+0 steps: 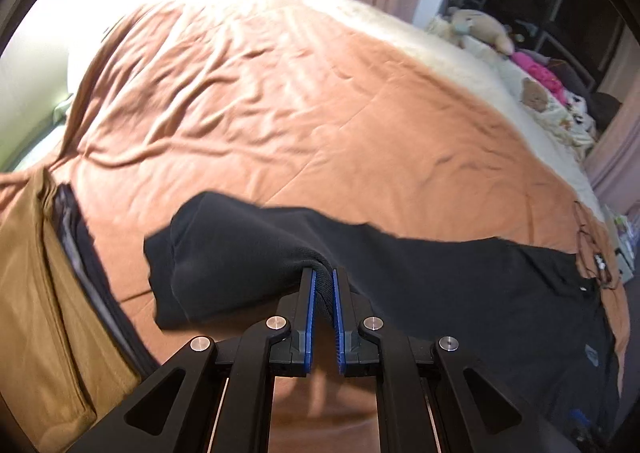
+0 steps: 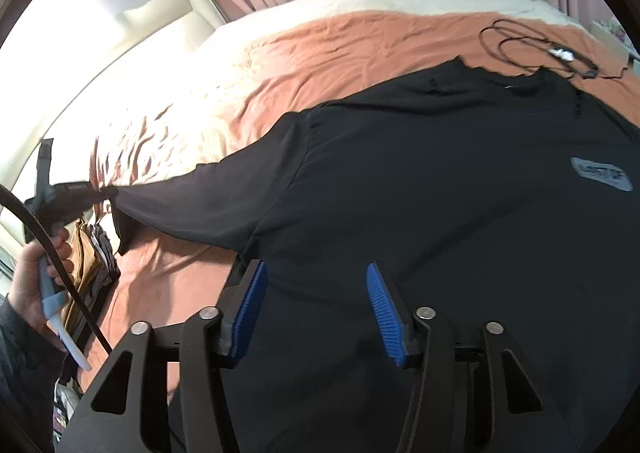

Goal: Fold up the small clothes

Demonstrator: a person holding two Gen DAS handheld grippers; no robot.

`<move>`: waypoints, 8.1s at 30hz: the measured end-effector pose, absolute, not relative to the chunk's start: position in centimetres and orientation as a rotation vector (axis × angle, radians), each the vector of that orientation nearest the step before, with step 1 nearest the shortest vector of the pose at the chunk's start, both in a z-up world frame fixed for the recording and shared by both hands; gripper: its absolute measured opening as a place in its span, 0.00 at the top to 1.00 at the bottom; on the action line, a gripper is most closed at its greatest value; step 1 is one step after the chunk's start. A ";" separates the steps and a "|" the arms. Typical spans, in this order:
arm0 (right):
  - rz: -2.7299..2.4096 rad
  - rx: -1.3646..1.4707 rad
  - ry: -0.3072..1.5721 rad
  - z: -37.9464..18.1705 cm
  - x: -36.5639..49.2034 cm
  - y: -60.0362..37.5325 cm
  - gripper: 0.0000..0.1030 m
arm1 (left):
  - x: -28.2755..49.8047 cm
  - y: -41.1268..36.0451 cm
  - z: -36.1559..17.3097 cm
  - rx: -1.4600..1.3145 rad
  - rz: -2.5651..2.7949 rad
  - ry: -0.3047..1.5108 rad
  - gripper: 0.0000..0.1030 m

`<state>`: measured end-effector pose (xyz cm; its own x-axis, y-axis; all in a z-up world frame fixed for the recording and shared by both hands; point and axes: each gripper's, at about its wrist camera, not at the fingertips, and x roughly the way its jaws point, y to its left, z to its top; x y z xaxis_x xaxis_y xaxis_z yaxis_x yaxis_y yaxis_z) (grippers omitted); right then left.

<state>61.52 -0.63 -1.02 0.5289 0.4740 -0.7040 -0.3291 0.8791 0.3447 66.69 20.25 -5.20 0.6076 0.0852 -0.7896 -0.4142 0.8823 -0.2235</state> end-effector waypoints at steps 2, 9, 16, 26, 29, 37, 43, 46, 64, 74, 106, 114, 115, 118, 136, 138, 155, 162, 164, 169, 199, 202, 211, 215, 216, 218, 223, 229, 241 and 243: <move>0.492 0.193 0.914 -1.5 62.5 0.3 0.55 | 66.9 19.8 -4.2 -0.403 0.268 0.856 0.92; 0.527 0.271 1.008 -4.4 66.3 4.0 0.74 | 68.3 18.5 -0.8 -0.369 0.155 0.785 0.92; 0.522 0.379 1.069 -7.0 68.9 6.1 0.85 | 69.2 16.7 1.5 -0.354 0.070 0.738 0.92; 0.537 0.562 1.144 -11.5 71.1 8.0 0.97 | 70.1 12.7 4.5 -0.342 -0.094 0.688 0.93; 0.551 0.569 1.141 -12.0 71.5 8.0 0.97 | 70.3 10.5 5.3 -0.330 -0.167 0.671 0.93; 0.575 0.548 1.138 -10.1 70.8 5.2 0.78 | 70.4 4.7 6.4 -0.280 -0.320 0.664 0.93; 0.532 0.542 1.074 -8.5 68.5 -0.6 0.54 | 70.5 0.6 5.9 -0.253 -0.385 0.686 0.93; 0.501 0.533 1.053 -7.5 67.5 -3.8 0.54 | 70.5 -1.5 5.5 -0.237 -0.416 0.697 0.93; 0.408 0.549 0.986 -8.0 64.1 -15.8 0.54 | 71.2 -7.2 -0.1 -0.099 -0.400 0.903 0.37; 0.406 0.517 0.959 -7.2 63.6 -16.2 0.54 | 72.1 -3.7 -7.8 -0.166 -0.253 1.037 0.37; 0.384 0.556 0.922 -6.7 62.8 -18.5 0.54 | 75.1 -7.5 -10.3 -0.166 -0.299 1.048 0.88; 0.339 0.605 0.898 -5.7 61.8 -21.7 0.41 | 74.0 -13.8 -3.5 -0.079 -0.387 0.975 0.89; 0.313 0.602 0.884 -5.4 61.5 -22.3 0.33 | 73.9 -14.8 -2.8 -0.066 -0.398 0.969 0.89; 0.277 0.605 0.851 -4.6 60.8 -23.8 0.29 | 73.9 -17.3 -1.1 -0.043 -0.418 0.952 0.89; 0.215 0.685 0.824 -3.4 59.2 -31.8 0.28 | 73.5 -31.3 0.2 0.072 -0.514 0.948 0.89; 0.208 0.704 0.820 -3.5 58.9 -32.7 0.28 | 73.4 -32.6 -0.3 0.081 -0.527 0.956 0.89; 0.189 0.787 0.819 -5.5 59.9 -35.2 0.28 | 73.3 -32.6 -1.9 0.051 -0.568 0.968 0.43; 0.195 0.764 0.837 -5.9 60.4 -34.5 0.28 | 74.7 -23.6 -1.5 0.016 -0.418 0.958 0.43; 0.181 0.744 0.840 -5.9 60.5 -34.3 0.28 | 74.9 -20.8 -1.5 0.004 -0.372 0.959 0.43; 0.162 0.703 0.844 -6.0 60.9 -33.6 0.28 | 75.0 -14.0 -2.2 -0.033 -0.278 0.962 0.44; 0.124 0.621 0.889 -7.3 66.0 -32.2 0.48 | 72.0 -0.1 -15.2 -0.219 -0.180 1.176 0.57; 0.105 0.593 0.902 -7.1 66.8 -31.8 0.55 | 72.1 -0.4 -15.7 -0.250 -0.218 1.186 0.64; 0.064 0.675 0.915 -7.0 66.7 -33.8 1.00 | 72.2 -0.9 -16.6 -0.248 -0.204 1.193 0.66; 0.040 0.643 0.850 -5.3 64.5 -34.2 1.00 | 71.8 -0.5 -16.7 -0.248 -0.198 1.200 0.70; 0.025 0.632 0.843 -5.1 64.0 -34.2 1.00 | 71.8 -0.4 -16.7 -0.253 -0.198 1.202 0.70; 0.012 0.625 0.828 -4.7 62.9 -34.2 1.00 | 71.5 -0.2 -16.7 -0.259 -0.200 1.204 0.70; -0.028 0.649 0.819 -4.3 60.6 -34.9 1.00 | 71.2 -0.4 -16.7 -0.260 -0.207 1.212 0.70; -0.049 0.638 0.834 -3.8 59.5 -34.3 1.00 | 70.6 -0.7 -16.6 -0.239 -0.204 1.217 0.74; -0.032 0.687 0.808 -3.0 54.6 -35.0 0.37 | 68.9 -0.6 -15.0 -0.204 -0.234 1.199 0.72; -0.043 0.698 0.823 -3.7 53.6 -35.1 0.37 | 68.5 -0.8 -14.9 -0.184 -0.241 1.198 0.69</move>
